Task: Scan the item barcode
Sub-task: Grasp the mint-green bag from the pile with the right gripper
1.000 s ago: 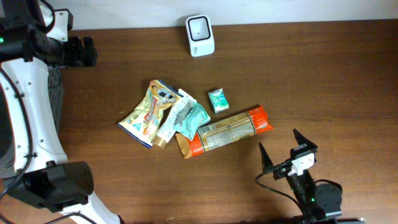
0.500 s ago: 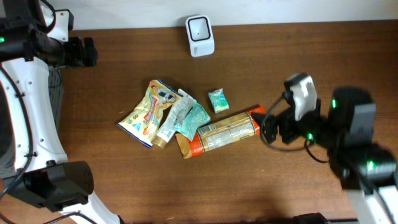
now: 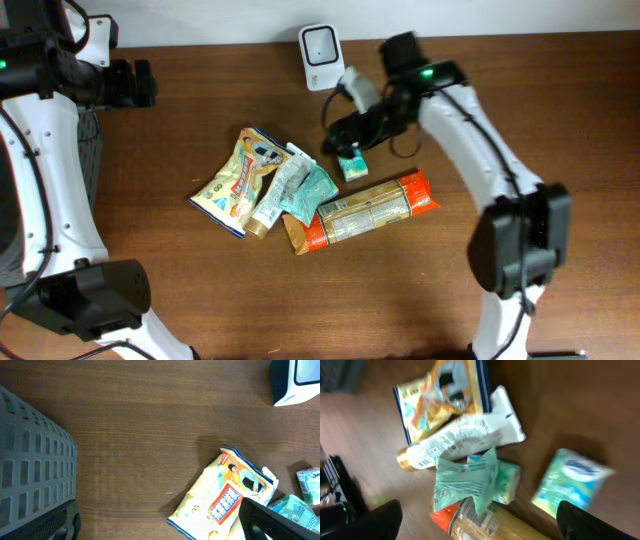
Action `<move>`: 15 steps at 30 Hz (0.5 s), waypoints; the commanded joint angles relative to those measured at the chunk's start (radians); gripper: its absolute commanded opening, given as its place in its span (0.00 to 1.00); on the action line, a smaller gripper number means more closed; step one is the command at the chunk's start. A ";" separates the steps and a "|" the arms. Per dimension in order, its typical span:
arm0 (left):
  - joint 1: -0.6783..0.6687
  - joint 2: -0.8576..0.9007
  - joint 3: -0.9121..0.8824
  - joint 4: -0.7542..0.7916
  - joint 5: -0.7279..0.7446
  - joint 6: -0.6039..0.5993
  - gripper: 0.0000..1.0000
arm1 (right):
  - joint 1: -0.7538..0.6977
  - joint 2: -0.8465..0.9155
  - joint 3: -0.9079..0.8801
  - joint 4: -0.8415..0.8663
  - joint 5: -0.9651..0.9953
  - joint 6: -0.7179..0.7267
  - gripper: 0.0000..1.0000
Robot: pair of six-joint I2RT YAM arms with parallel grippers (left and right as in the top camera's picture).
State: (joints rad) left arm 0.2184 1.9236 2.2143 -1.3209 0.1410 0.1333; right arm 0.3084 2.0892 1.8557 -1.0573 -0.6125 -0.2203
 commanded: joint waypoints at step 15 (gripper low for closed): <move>0.000 -0.005 0.008 0.002 0.000 -0.009 0.99 | 0.124 0.209 -0.023 -0.021 0.018 -0.008 0.73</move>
State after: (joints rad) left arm 0.2184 1.9236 2.2143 -1.3205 0.1413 0.1333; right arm 0.4271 2.2868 1.8549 -1.0569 -0.6003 -0.2176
